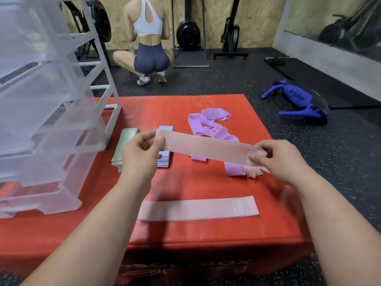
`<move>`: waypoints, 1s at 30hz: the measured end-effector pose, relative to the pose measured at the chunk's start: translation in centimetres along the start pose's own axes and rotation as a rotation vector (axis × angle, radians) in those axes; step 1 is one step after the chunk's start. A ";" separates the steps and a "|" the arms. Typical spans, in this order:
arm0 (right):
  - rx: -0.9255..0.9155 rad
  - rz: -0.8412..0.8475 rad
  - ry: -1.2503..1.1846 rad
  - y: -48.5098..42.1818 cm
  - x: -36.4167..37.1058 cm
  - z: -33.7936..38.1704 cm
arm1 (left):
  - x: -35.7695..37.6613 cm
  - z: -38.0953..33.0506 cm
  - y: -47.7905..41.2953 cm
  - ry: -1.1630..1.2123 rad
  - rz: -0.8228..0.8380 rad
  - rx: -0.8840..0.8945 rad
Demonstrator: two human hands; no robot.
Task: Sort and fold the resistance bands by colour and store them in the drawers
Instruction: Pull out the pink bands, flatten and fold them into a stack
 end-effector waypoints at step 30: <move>0.032 0.064 0.115 8.2 4.9 0.9 | -5.2 2.6 7.5 -1.204 0.336 0.182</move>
Point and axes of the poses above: each hand's wrist, its own y-axis away from the middle knuckle, its own x-axis out of the palm, z = x × y, the point moved 9 cm from there along -y, towards the middle knuckle, and after that the axes turned 4 degrees about z, right-handed, at the moved point
